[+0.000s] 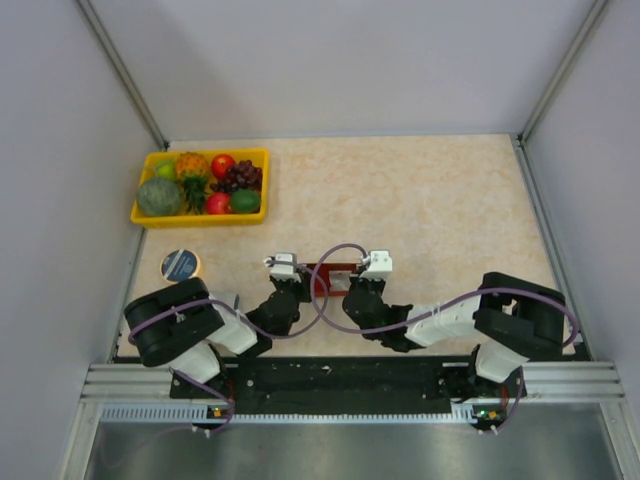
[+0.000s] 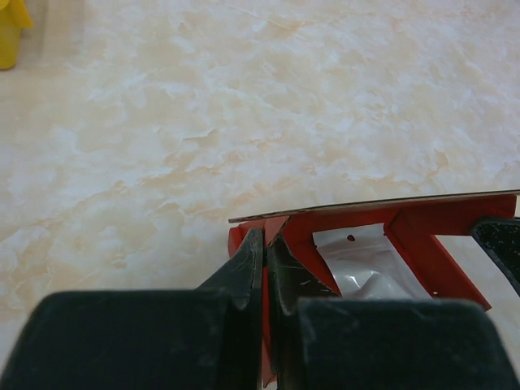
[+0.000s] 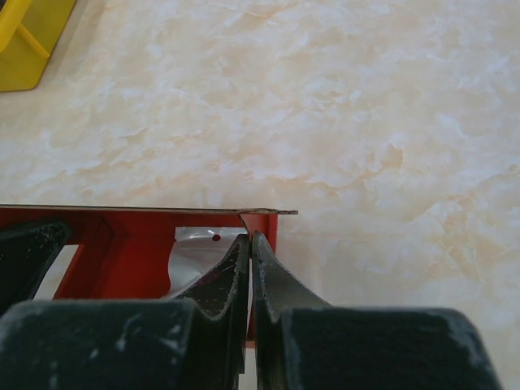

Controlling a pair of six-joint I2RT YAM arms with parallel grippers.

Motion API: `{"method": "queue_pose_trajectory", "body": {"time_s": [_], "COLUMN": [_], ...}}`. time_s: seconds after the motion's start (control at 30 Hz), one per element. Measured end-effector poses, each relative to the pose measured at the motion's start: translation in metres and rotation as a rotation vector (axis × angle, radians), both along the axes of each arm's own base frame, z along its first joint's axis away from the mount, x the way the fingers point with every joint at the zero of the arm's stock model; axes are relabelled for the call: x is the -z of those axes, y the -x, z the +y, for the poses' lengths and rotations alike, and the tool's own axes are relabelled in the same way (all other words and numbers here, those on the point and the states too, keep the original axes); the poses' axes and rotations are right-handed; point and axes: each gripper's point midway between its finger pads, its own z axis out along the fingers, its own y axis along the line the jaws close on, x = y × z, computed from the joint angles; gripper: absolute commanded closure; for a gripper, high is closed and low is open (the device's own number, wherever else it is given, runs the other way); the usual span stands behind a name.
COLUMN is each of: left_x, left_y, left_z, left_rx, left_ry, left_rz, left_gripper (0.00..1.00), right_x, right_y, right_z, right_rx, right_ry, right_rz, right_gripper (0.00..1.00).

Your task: Fold the paper box

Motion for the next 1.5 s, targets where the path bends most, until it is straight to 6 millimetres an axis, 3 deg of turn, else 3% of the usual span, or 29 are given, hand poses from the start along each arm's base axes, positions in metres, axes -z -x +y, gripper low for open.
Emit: {"method": "queue_pose_trajectory", "body": {"time_s": [0.37,0.63,0.7,0.8,0.83,0.9,1.23,1.33,1.4,1.5], "left_x": [0.017,0.027,0.027,0.029,0.030,0.033,0.034,0.034,0.034,0.033], "left_y": [0.014,0.026,0.027,0.029,0.030,0.031,0.032,0.033,0.033,0.034], "left_z": [0.000,-0.003,-0.002,-0.001,0.000,0.002,0.006,0.005,0.004,0.002], "left_rx": [0.000,-0.006,-0.008,-0.008,-0.010,-0.019,-0.051,-0.050,-0.048,-0.050], "left_ry": [-0.072,-0.103,-0.109,-0.122,-0.130,-0.149,-0.177,-0.201,-0.221,-0.250], "left_rz": [-0.044,-0.047,-0.048,-0.049,-0.049,-0.048,-0.060,-0.069,-0.075,-0.085], "left_gripper": [1.00,1.00,1.00,1.00,1.00,1.00,1.00,1.00,1.00,1.00], "right_x": [0.002,0.014,0.017,0.024,0.025,0.025,-0.015,-0.037,-0.058,-0.100], "right_y": [0.014,0.023,0.026,0.033,0.036,0.043,0.101,0.112,0.105,0.069], "right_z": [-0.002,-0.007,-0.007,-0.010,-0.012,-0.016,-0.047,-0.048,-0.046,-0.033], "right_rx": [-0.021,-0.035,-0.036,-0.041,-0.046,-0.059,-0.293,-0.383,-0.400,-0.398], "right_ry": [-0.040,-0.042,-0.045,-0.031,-0.022,-0.016,-0.149,-0.173,-0.204,-0.336], "right_rz": [0.062,0.103,0.112,0.145,0.160,0.193,0.379,0.403,0.422,0.445], "right_gripper": [0.98,0.98,0.91,0.71,0.59,0.54,0.47,0.48,0.48,0.51]}}
